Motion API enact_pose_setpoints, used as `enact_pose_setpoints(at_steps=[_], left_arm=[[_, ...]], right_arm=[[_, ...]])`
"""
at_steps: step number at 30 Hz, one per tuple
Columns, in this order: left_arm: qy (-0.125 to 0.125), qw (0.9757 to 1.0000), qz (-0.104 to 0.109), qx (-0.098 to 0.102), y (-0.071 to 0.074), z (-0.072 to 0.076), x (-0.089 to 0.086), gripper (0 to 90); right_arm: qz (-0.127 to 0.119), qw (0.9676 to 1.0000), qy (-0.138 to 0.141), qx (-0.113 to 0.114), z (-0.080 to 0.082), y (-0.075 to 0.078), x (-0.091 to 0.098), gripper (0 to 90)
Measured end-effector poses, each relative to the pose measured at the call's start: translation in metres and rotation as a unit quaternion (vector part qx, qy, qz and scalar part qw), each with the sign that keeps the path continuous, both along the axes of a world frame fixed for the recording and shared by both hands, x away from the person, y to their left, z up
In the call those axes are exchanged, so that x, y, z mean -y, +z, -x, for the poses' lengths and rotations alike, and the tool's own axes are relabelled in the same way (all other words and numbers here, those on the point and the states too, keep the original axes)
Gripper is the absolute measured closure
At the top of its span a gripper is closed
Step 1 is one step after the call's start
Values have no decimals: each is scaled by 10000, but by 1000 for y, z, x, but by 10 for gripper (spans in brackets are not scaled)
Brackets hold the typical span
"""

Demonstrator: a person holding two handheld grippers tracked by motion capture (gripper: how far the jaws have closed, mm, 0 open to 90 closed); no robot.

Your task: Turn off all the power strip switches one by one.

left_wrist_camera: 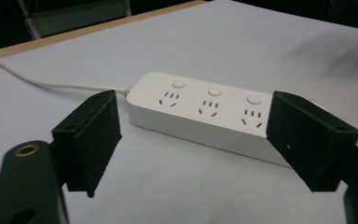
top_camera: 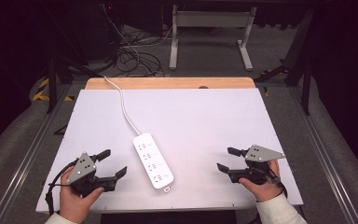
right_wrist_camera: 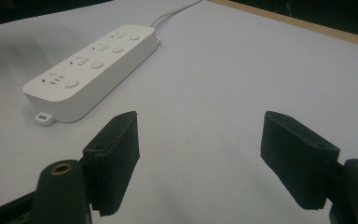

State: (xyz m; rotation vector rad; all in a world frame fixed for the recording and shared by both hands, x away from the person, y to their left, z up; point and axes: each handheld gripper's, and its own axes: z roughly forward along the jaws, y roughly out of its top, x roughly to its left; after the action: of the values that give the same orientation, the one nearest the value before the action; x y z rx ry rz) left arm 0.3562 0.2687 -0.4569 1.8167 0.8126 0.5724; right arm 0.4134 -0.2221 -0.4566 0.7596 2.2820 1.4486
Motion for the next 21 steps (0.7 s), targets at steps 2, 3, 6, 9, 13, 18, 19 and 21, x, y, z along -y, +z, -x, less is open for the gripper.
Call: enact_pose_setpoints(at_steps=[2,3,6,9,13,18,19,21], left_arm=[[58,10000,29,33,0,1,1,224],[63,10000,-28,58,0,2,1,253],[28,9999,-79,97,1,3,2,296],[70,9996,-158,218,2,4,5,303],[85,9997,-121,186,6,5,5,359],[49,9999,-71,123,8,2,2,383],[203,9998,-50,-69,10,2,2,368],[304,9993,-126,-172,11,2,1,347]], right_arm=[[-5,10000,5,8,0,0,0,282],[-11,10000,4,15,0,0,0,282],[-35,10000,4,13,1,0,0,286],[-44,10000,23,24,1,1,0,286],[-57,10000,26,38,1,1,-1,289],[-45,10000,45,24,2,1,-2,289],[-58,10000,51,13,2,0,-2,289],[-62,10000,56,-6,2,0,-2,289]])
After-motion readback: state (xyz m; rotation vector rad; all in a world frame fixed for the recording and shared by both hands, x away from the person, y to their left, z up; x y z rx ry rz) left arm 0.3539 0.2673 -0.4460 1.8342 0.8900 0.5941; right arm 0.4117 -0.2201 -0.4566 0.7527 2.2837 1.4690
